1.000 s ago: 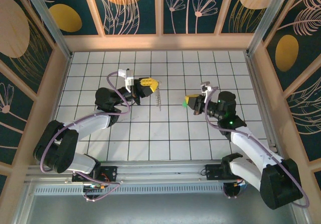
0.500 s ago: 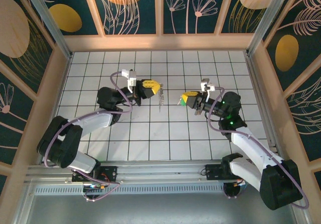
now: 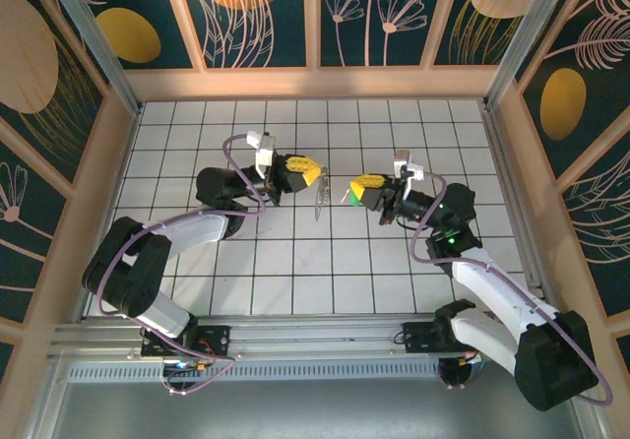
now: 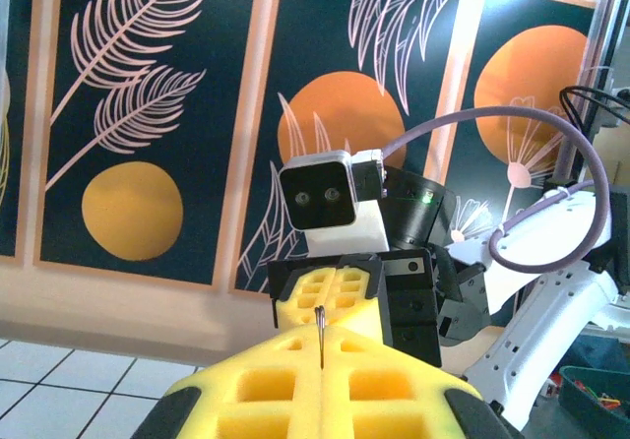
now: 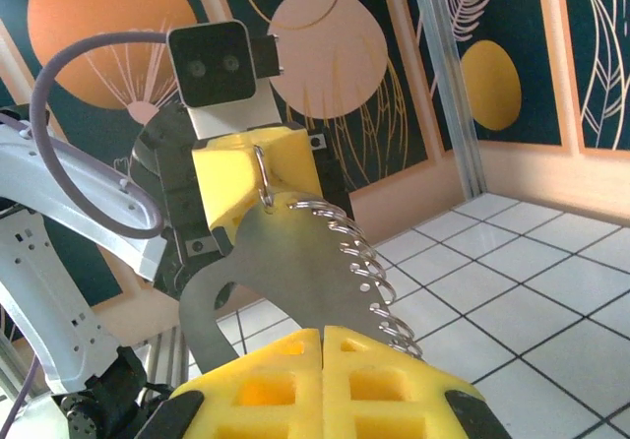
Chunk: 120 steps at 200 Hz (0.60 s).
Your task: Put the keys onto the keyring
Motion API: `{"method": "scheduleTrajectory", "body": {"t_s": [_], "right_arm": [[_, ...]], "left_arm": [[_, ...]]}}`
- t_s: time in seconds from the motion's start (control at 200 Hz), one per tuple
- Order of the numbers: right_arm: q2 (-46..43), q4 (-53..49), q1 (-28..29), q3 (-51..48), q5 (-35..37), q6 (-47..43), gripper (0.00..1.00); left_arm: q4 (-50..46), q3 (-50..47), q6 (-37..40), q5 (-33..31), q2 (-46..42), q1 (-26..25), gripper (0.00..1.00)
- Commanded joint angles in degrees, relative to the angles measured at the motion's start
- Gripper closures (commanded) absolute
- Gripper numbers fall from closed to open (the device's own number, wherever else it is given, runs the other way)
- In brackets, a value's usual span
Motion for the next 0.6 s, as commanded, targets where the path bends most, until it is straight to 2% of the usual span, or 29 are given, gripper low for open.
{"method": "scheduleTrajectory", "body": {"t_s": [0.0,0.195,0.596], "right_arm": [[-0.1,6.2,0.9,2.4,1.9,0.6,1.00],[0.8,9.1,2.3,3.4,3.8,0.9,1.00],[4.5,15.4,5.0,4.2,5.6,2.9,1.00]], "left_arm": [[3.1,1.9,-0.8,0.7,0.7,-0.6,1.00],[-0.7,2.5,1.9,0.3,0.6,-1.4,1.00],[-1.8,3.2,2.8,-0.5,0.9,-2.0,1.00]]}}
